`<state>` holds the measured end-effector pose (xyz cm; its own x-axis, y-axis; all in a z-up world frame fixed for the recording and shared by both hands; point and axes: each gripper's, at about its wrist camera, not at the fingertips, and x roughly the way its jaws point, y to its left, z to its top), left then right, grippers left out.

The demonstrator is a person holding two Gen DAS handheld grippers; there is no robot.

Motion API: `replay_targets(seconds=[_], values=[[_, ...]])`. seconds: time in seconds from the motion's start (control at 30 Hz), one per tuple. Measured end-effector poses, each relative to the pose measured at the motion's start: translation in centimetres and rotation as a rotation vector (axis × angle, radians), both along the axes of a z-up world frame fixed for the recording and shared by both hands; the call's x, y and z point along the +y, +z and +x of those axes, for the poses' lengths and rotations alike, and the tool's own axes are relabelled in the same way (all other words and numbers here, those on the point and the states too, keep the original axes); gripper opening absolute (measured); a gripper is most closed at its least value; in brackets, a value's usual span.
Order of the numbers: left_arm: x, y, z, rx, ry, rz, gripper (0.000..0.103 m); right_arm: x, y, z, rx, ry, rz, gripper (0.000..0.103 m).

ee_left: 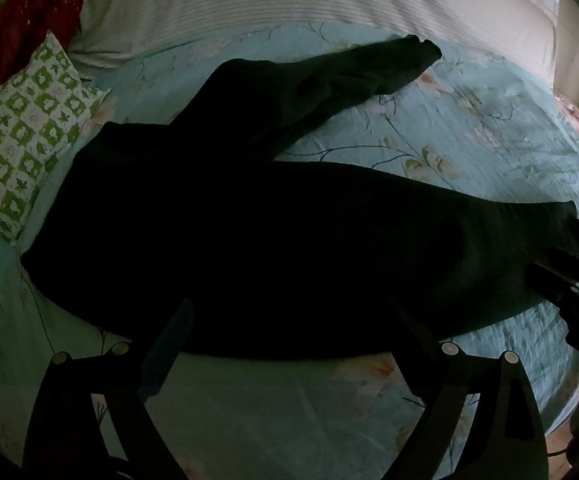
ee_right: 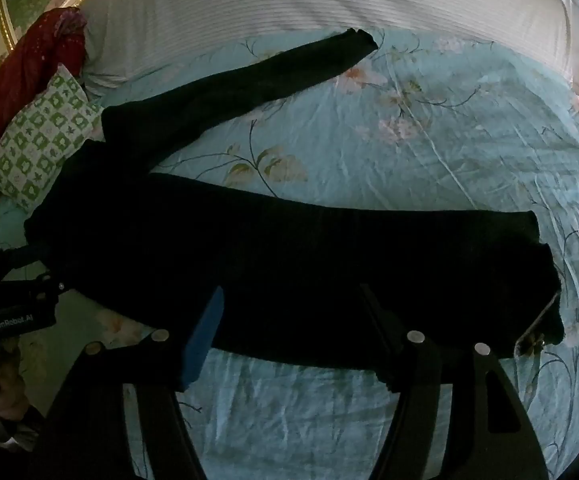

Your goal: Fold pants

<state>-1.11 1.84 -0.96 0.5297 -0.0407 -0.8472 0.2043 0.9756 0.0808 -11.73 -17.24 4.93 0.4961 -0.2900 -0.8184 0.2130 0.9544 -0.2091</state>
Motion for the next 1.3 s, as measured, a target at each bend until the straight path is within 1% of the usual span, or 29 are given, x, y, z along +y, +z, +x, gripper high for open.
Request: replay_targets(seconds=[0.3,0.43,0.6,0.77,0.8,0.9,0.97,1.0,1.07,1.13,1.3], values=[[-0.14,-0.1,0.25,0.007,-0.002,0.001,0.094,0.02,-0.18,0.0,-0.001,0.0,0.0,0.069],[-0.17,-0.26,0.34,0.017,-0.004,0.006,0.094,-0.18,0.23,0.31,-0.001,-0.004,0.003,0.069],[-0.24,-0.11,0.34,0.011,-0.005,0.007,0.094,-0.01,0.08,0.0,-0.006,-0.004,0.0,0.069],[-0.3,-0.02,0.22,0.001,-0.012,0.009,0.094,-0.05,-0.14,0.21,-0.021,-0.006,0.01,0.069],[-0.31,-0.02,0.3,0.004,-0.012,0.008,0.094,-0.11,-0.04,0.22,-0.042,0.0,0.027,0.069],[-0.28,-0.14,0.38,0.013,-0.013,0.007,0.094,-0.12,-0.05,0.16,-0.055,0.002,0.042,0.069],[-0.24,-0.2,0.41,0.016,-0.012,0.007,0.094,-0.27,0.12,0.05,-0.079,0.008,0.056,0.069],[-0.22,-0.22,0.42,0.018,-0.012,0.006,0.094,-0.25,0.16,0.03,-0.079,0.006,0.056,0.069],[-0.18,-0.26,0.46,0.021,-0.012,0.005,0.094,-0.31,0.02,0.08,-0.038,-0.007,0.015,0.07],[-0.18,-0.29,0.48,0.022,-0.013,0.004,0.094,-0.36,-0.04,0.09,-0.019,-0.014,0.004,0.07],[-0.24,-0.33,0.61,0.027,-0.018,0.006,0.094,-0.54,-0.16,0.09,-0.008,-0.023,0.008,0.07]])
